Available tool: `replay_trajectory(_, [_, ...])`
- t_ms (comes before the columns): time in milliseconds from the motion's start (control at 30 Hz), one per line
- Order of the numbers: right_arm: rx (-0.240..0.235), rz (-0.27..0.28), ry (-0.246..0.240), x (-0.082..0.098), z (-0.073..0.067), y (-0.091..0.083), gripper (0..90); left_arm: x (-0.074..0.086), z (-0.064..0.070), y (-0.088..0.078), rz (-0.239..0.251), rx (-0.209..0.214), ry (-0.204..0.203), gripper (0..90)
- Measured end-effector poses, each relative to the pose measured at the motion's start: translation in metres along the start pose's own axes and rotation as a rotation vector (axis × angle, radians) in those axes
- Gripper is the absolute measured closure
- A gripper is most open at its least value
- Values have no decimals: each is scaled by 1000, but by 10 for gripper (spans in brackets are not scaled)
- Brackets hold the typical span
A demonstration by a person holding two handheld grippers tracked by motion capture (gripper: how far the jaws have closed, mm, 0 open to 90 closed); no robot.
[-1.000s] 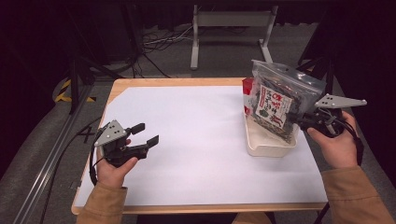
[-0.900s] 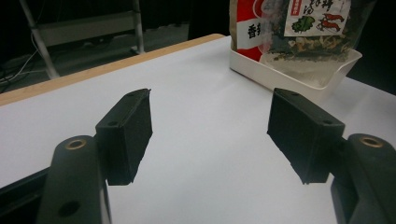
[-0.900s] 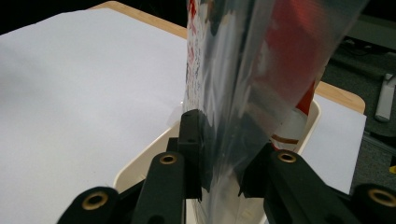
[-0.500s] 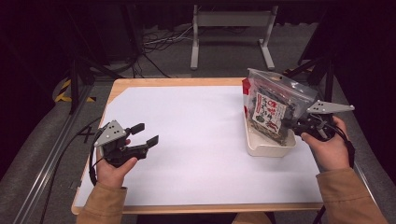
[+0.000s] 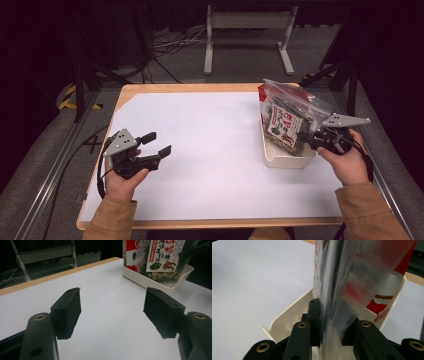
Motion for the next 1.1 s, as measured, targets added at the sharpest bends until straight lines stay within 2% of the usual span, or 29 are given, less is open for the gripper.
replay_trajectory(333, [2,41,40,11,5,0,741,0,0,1,-1,0,-1,303])
replay_trajectory(633, [19,38,56,8,8,0,734,0,-3,-1,3,-6,-1,303])
replay_trajectory(833, [32,59,72,7,9,-2,712,3,-2,0,-5,-3,-6,303])
replay_trajectory(900, [31,66,74,6,8,-3,677,3,-1,0,-4,-2,-3,302])
replay_trajectory(1100, [52,106,61,0,6,-8,475,3,0,-2,-5,-1,-2,301])
Point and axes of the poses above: each handheld gripper's, and its own axes: y roughly forward along the jaws, x roughly out of its underside, z roughly to its right, the point moved 8 cm from there along y, roughly forward along the jaws, and after that the axes turned 9 degrees about z, right-handed, at the moved point
